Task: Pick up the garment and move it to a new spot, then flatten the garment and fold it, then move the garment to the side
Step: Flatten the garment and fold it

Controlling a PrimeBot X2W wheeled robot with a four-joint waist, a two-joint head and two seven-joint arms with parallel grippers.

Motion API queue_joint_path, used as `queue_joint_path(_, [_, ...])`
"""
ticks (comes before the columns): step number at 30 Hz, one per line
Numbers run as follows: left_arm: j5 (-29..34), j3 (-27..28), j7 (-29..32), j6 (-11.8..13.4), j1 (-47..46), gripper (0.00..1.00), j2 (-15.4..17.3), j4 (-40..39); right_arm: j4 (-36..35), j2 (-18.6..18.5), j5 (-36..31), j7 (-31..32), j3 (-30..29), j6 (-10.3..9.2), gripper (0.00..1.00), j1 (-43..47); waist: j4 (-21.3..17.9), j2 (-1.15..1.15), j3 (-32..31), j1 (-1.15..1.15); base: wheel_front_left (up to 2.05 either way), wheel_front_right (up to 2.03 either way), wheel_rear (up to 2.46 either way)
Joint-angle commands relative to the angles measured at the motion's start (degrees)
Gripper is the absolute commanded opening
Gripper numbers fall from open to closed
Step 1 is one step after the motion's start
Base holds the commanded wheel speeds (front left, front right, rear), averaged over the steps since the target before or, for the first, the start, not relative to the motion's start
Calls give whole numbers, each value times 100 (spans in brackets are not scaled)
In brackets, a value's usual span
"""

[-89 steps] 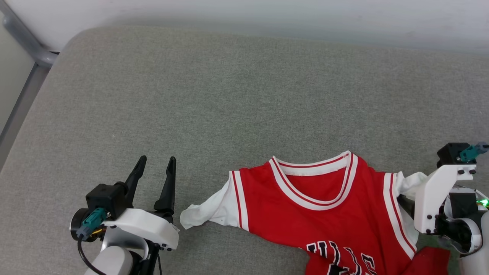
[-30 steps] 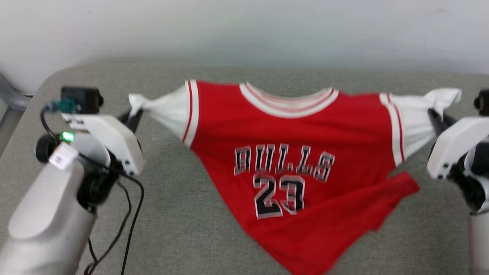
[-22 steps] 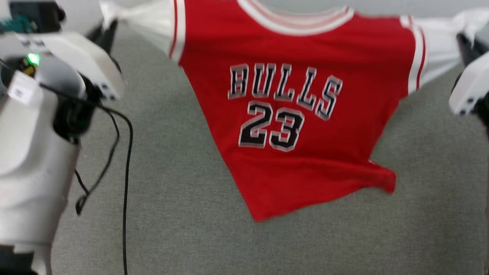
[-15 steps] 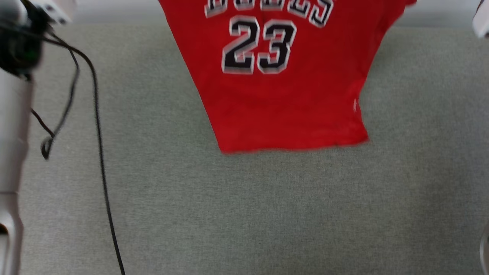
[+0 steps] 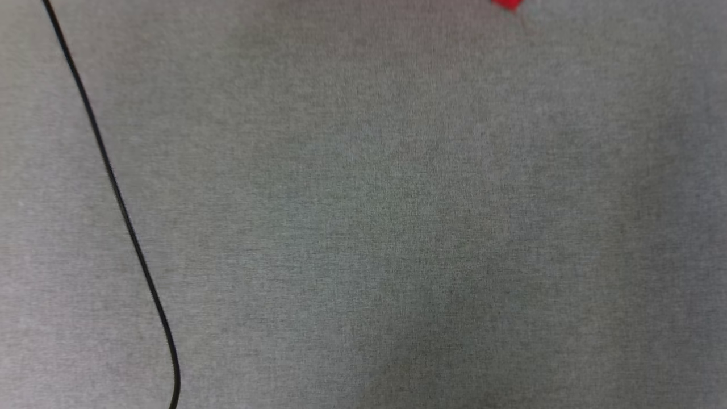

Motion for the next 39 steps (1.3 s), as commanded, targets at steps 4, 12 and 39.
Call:
queue_joint_path(4, [-64,-1,-295,-125,-122,0,-2,325,385,60,-17,-237,76,-13,0,-197,-46,0,331,-2,0,0,0])
queue_joint_path(12, [-304,-142,-652,-312,186,0,-217,913,1136,200,240,-577,194,-13,0,20,-4,0,594,-2,0,0,0])
queue_joint_path(39, [-1081,-590,-1204,-139,4742,0,-219,-426,-811,110,1872,-441,231,-12,0,5327,277,0,-1345,-2,0,0,0])
